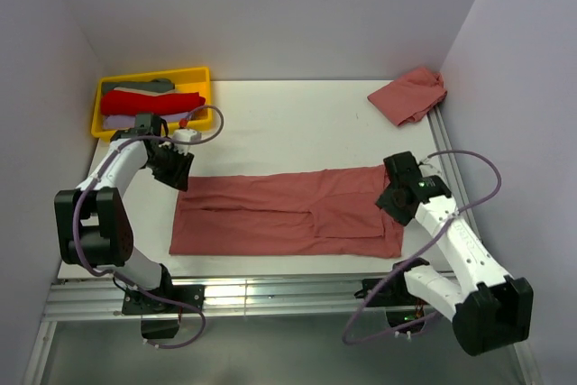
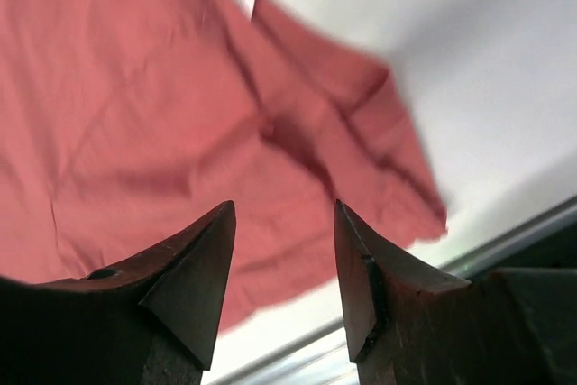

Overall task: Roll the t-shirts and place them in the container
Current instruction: Fold the tshirt

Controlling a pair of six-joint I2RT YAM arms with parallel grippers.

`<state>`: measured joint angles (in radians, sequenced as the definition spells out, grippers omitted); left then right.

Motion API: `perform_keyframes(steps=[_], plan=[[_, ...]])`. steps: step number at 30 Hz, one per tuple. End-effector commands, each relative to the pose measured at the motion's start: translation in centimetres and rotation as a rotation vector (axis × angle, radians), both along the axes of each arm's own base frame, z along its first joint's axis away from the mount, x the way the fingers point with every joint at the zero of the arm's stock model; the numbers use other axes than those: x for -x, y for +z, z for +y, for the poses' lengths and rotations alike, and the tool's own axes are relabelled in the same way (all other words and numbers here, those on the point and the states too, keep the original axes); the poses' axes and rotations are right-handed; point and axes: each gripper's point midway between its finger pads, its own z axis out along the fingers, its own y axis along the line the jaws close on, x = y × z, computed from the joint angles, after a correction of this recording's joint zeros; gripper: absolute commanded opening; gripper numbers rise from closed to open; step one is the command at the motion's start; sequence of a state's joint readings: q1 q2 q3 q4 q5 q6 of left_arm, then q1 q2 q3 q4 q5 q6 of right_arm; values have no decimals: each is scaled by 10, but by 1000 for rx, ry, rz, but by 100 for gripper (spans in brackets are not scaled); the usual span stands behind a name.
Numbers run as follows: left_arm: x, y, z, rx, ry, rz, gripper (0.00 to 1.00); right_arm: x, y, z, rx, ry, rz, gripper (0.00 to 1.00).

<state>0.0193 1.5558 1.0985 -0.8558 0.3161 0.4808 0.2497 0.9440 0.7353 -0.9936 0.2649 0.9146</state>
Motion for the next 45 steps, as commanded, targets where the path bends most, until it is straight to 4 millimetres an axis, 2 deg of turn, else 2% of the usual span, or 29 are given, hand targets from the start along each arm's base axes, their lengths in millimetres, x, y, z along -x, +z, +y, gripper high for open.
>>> perform_keyframes(steps=[1,4,7,10,15,21,27,30,31,33,34,36,39,41,42,45], plan=[[-18,17,1,37,34,-49,41,-36,12,-22,56,-10,-68,56],[-24,20,-2,77,43,-50,43,-53,13,-32,36,-40,-73,58],[-28,26,-6,106,36,-57,44,-71,13,-35,32,-15,-85,72],[-29,28,-7,111,24,-63,45,-86,3,-27,-21,60,-79,75],[-26,29,-7,113,-6,-68,45,-89,-19,-23,-35,100,-32,77],[-26,31,-7,136,-21,-72,45,-81,-59,-22,-52,80,82,73],[-24,32,-5,137,-29,-74,45,-78,-87,-20,-61,72,156,60],[-22,31,-4,135,-26,-70,44,-79,-92,-25,-40,55,179,40],[-22,32,-4,135,-26,-70,44,-81,-92,-26,-32,50,179,21],[-23,32,-3,137,-22,-73,44,-84,-93,-32,-4,43,205,10],[-24,33,-3,139,-21,-74,44,-86,-93,-41,5,16,212,4],[-25,33,-3,139,-14,-71,44,-84,-97,-52,46,7,256,1],[-26,31,-2,134,-6,-66,44,-102,-91,-70,71,-16,254,1],[-29,28,-1,127,2,-62,44,-104,-93,-85,78,-48,278,1],[-31,27,0,124,9,-60,44,-113,-88,-92,87,-53,266,1],[-36,24,-1,136,17,-47,45,-123,-89,-108,69,-70,268,1]])
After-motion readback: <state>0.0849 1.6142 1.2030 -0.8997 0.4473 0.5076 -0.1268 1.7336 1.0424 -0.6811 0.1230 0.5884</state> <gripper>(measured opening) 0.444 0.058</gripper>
